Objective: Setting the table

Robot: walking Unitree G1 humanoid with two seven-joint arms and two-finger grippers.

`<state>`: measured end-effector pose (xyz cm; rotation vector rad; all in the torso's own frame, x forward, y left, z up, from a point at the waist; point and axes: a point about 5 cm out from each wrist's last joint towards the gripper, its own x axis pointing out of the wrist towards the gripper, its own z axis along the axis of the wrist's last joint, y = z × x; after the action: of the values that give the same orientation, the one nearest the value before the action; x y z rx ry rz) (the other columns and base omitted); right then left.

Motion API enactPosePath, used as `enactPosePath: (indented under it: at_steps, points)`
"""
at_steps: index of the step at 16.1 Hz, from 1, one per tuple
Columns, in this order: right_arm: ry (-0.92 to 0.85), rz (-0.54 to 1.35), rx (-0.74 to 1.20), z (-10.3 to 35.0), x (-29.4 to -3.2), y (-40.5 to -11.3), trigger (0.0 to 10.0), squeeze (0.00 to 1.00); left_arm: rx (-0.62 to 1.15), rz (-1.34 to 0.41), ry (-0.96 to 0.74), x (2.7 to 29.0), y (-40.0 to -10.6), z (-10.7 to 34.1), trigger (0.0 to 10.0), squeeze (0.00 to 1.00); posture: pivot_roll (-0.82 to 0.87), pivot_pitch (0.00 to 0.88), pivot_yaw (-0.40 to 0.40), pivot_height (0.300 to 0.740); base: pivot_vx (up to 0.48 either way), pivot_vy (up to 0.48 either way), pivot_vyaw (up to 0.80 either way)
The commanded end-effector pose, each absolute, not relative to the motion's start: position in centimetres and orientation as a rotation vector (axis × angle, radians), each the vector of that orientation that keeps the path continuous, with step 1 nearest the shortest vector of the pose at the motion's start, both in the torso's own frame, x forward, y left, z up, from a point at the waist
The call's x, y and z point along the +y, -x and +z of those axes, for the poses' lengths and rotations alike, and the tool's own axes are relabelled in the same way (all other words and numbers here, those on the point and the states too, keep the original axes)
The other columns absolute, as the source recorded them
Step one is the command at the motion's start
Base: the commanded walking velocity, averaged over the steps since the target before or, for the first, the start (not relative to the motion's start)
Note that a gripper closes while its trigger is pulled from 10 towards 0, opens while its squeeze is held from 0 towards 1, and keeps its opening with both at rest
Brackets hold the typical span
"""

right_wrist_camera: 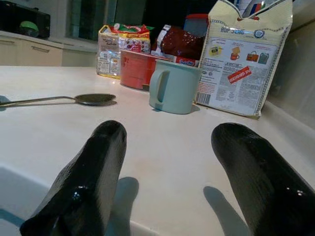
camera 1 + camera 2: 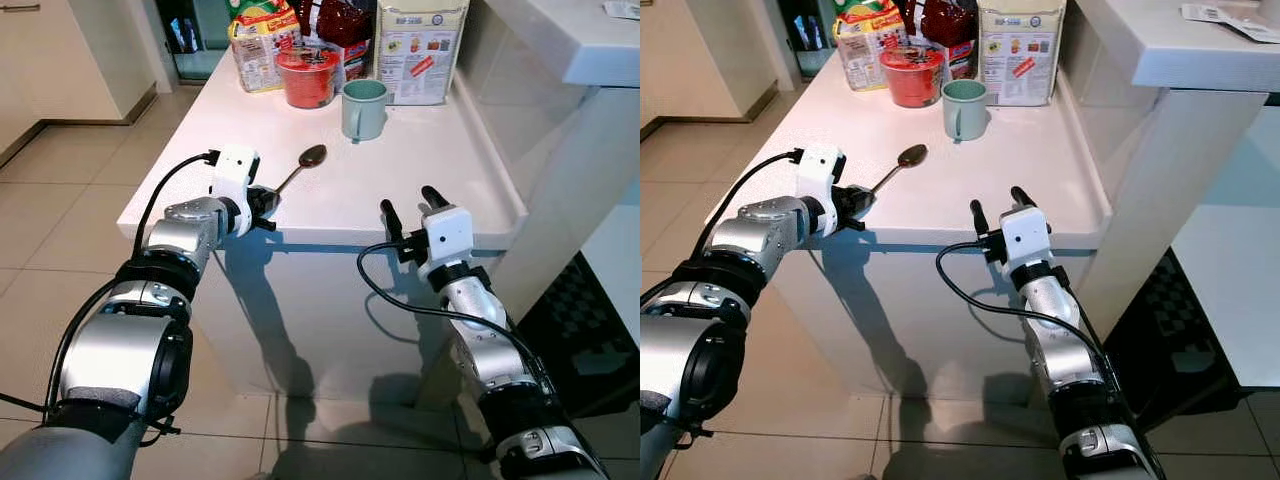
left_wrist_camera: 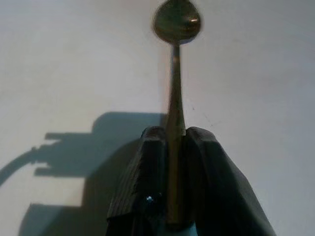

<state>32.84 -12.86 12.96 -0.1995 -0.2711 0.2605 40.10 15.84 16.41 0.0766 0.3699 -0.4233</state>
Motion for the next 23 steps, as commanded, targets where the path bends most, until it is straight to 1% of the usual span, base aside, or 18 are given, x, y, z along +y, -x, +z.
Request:
enactPosePath:
  at_steps: [1,4,6,9,11,12,13,20,23]
  points:
    - [0.211,0.267,-0.268,13.0,-12.9,-32.7,10.0,0.0,0.474,-0.425,-0.058,15.6,-39.1,13.7,0.0,0.09,0.0,0.049,0.059,0.74,0.0,0.0,0.0]
    - [0.213,0.266,-0.266,13.0,-12.9,-32.7,10.0,0.0,0.319,-0.424,-0.089,15.1,-40.3,17.2,0.0,0.07,0.0,0.053,0.058,0.74,0.0,0.0,0.0]
    - [0.214,0.268,-0.263,12.9,-12.9,-32.7,10.0,0.0,0.225,-0.431,-0.075,14.6,-40.8,19.6,0.0,0.07,0.0,0.055,0.058,0.74,0.0,0.0,0.0]
    - [0.213,0.269,-0.262,12.9,-12.8,-32.7,10.0,0.0,0.157,-0.427,-0.067,14.6,-40.9,21.4,0.0,0.06,0.01,0.056,0.056,0.74,0.0,0.0,0.0]
    - [0.213,0.271,-0.261,12.9,-12.8,-32.7,10.0,0.0,0.148,-0.431,-0.139,14.6,-40.9,21.7,0.0,0.0,0.01,0.057,0.055,0.74,0.0,0.0,0.0]
    - [0.212,0.273,-0.261,12.9,-12.7,-32.7,10.0,0.0,0.159,-0.421,-0.186,14.7,-40.8,21.4,6.5,0.0,0.01,0.057,0.055,0.74,0.0,0.0,0.0]
    - [0.212,0.274,-0.26,12.9,-12.7,-32.7,10.0,0.0,0.173,-0.416,-0.205,14.8,-40.8,21.2,10.0,1.0,0.01,0.059,0.054,0.74,0.0,0.0,0.0]
    - [0.21,0.273,-0.257,12.8,-12.6,-32.6,10.0,0.0,0.298,-0.432,-0.226,15.3,-40.3,19.1,10.0,1.0,0.01,0.063,0.061,0.74,0.0,0.0,0.0]
    - [0.208,0.272,-0.256,12.7,-12.5,-32.6,10.0,0.0,0.395,-0.429,-0.168,15.8,-39.9,17.2,10.0,1.0,0.02,0.066,0.063,0.74,0.0,0.0,0.0]
